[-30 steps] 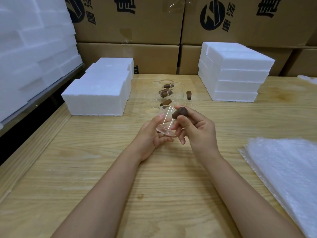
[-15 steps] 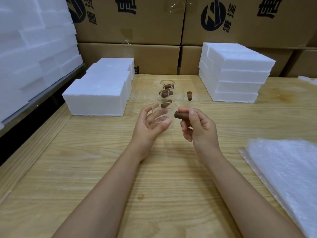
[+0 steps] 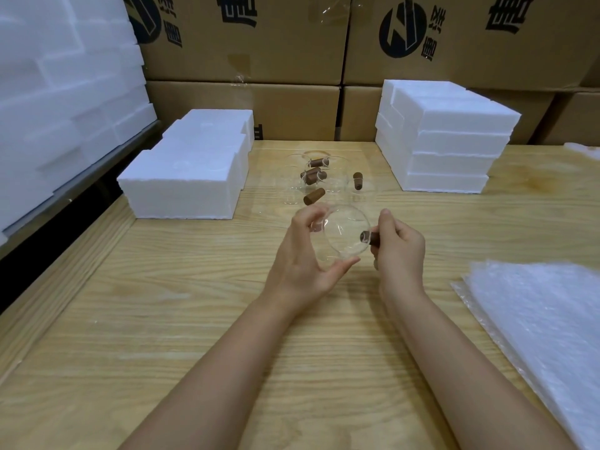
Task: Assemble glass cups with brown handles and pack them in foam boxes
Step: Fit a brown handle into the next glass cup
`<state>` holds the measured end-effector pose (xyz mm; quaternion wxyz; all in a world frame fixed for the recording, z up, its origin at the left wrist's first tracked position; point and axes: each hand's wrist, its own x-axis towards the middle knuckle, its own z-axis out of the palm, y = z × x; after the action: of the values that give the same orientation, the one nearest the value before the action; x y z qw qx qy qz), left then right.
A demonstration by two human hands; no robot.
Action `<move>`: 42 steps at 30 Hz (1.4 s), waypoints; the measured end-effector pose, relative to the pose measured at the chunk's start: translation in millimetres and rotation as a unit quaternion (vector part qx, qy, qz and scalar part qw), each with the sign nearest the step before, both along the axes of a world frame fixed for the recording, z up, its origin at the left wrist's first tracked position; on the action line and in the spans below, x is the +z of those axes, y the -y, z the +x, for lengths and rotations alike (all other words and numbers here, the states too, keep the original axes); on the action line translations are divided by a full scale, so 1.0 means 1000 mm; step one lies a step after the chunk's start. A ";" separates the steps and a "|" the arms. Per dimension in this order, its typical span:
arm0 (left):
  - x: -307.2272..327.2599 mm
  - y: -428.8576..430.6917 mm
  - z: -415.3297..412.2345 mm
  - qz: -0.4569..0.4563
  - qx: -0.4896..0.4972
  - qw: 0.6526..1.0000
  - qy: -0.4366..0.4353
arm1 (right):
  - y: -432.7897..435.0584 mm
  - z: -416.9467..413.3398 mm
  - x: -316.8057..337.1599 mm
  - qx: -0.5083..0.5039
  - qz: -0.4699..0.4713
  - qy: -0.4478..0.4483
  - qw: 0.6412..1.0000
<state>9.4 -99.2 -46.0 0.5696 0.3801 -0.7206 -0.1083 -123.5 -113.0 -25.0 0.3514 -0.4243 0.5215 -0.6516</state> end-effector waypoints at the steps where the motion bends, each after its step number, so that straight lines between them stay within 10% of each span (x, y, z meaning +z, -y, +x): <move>1: 0.001 -0.001 0.000 0.014 0.003 1.000 -0.005 | -0.001 0.000 0.000 -0.006 -0.018 -0.003 1.000; 13: 0.009 -0.001 0.000 0.205 -0.053 0.966 -0.149 | -0.008 0.003 -0.004 -0.025 -0.159 -0.137 0.977; 26: 0.010 -0.001 0.005 0.323 -0.139 0.917 -0.188 | 0.002 -0.001 -0.005 -0.042 -0.006 -0.025 0.999; 42: 0.008 -0.001 0.008 0.159 -0.069 0.985 0.017 | 0.009 0.000 -0.010 0.015 0.049 0.113 0.992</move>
<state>17.7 -98.2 -37.9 0.4808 0.4170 -0.7282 -0.2542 -123.8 -121.7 -35.3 0.4383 -0.3380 0.5033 -0.6636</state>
